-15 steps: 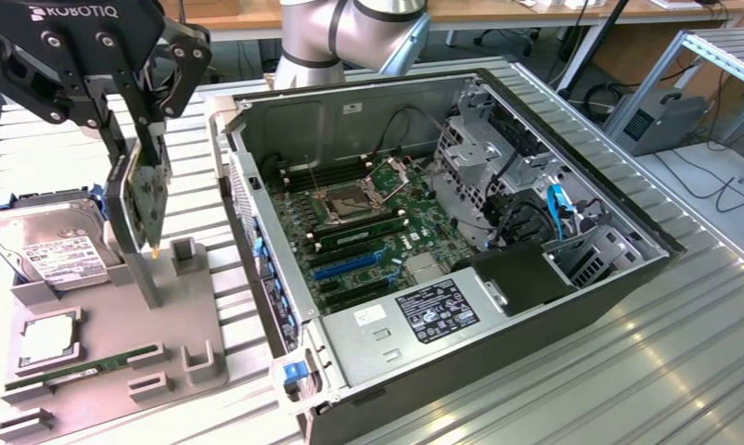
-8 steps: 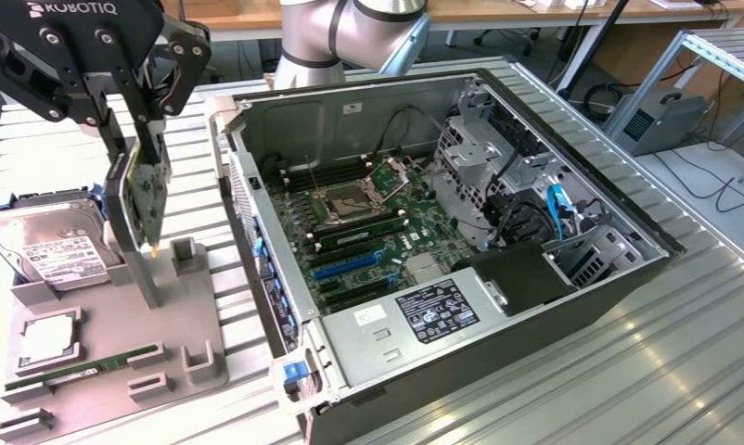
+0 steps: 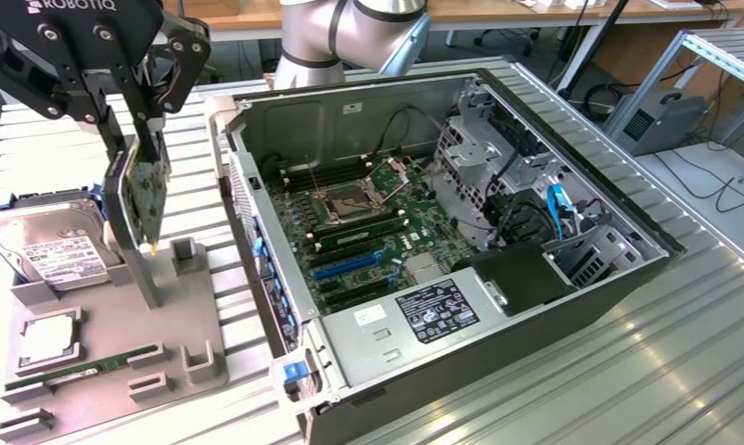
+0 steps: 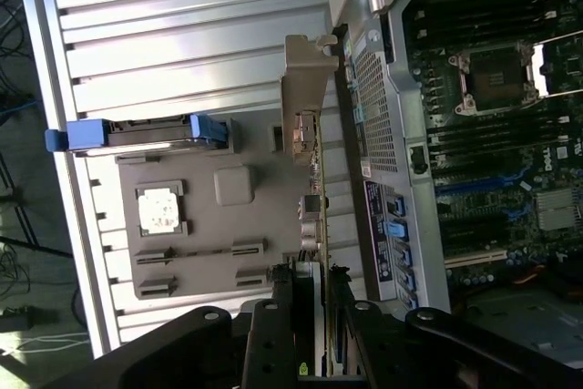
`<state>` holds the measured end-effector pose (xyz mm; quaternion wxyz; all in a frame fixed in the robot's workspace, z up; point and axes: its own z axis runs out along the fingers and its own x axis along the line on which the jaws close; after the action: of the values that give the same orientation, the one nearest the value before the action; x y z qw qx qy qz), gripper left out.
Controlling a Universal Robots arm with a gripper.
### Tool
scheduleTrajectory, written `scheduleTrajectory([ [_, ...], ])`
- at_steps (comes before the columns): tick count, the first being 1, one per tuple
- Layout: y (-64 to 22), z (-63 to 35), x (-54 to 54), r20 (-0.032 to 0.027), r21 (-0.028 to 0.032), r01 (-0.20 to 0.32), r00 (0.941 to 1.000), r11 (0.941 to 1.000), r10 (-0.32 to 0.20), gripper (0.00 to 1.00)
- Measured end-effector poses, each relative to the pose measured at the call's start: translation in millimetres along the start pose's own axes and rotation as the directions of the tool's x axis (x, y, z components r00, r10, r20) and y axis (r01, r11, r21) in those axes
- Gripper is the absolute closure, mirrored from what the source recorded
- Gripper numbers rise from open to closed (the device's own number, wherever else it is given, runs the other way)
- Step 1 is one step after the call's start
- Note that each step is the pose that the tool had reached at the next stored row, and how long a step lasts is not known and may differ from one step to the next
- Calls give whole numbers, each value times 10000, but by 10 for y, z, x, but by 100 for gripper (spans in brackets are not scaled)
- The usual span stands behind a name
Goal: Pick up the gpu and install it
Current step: 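Pick up the gpu and move the gpu toward the slot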
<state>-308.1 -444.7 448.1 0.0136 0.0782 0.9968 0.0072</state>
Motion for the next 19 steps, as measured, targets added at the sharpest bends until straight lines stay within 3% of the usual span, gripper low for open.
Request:
scheduleTrajectory([
  [19,1,-85,-2,0,0,0,10000,10000,0,73],
])
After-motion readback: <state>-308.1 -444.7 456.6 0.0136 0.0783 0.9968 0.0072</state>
